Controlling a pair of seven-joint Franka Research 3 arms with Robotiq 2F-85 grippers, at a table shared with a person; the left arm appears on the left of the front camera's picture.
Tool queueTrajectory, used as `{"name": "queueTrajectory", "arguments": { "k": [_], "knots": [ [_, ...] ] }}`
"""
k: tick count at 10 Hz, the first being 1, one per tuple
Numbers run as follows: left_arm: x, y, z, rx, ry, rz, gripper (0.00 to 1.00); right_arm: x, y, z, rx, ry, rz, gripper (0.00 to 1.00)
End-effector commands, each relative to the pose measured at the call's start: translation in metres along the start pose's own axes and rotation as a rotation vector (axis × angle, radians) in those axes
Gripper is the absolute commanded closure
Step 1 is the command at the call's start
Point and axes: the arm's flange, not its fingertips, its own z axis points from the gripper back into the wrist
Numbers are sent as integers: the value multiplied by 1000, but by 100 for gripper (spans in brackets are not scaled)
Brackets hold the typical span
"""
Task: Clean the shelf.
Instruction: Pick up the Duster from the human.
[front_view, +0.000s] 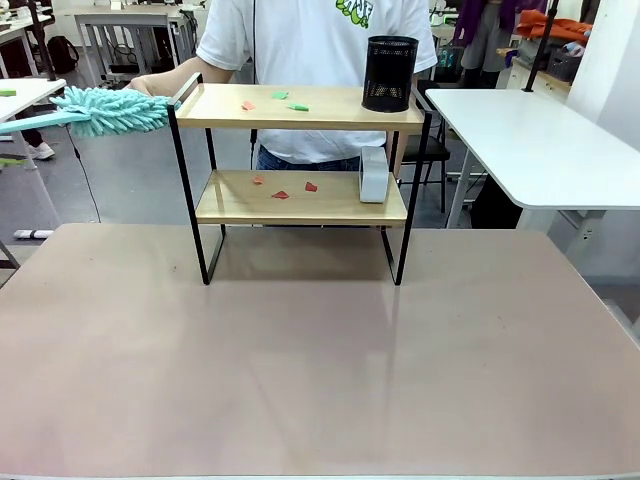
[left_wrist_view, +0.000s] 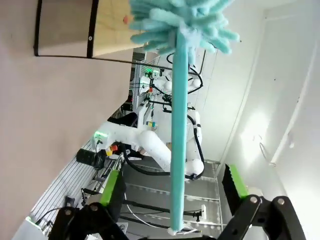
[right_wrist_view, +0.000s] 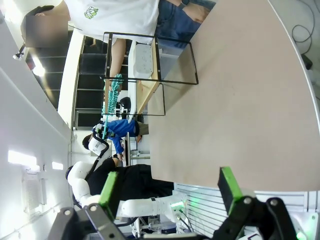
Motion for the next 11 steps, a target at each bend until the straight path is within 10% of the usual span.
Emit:
{"name": "queueTrajectory", "arguments": {
  "k": [1, 11],
  "knots": [
    [1, -6, -28, -23, -17, -15, 0, 2, 2, -1, 28, -17, 30, 0],
    [3, -3, -30, -46, 19, -77, 0, 2, 2, -1, 28, -17, 30, 0]
  ]
}}
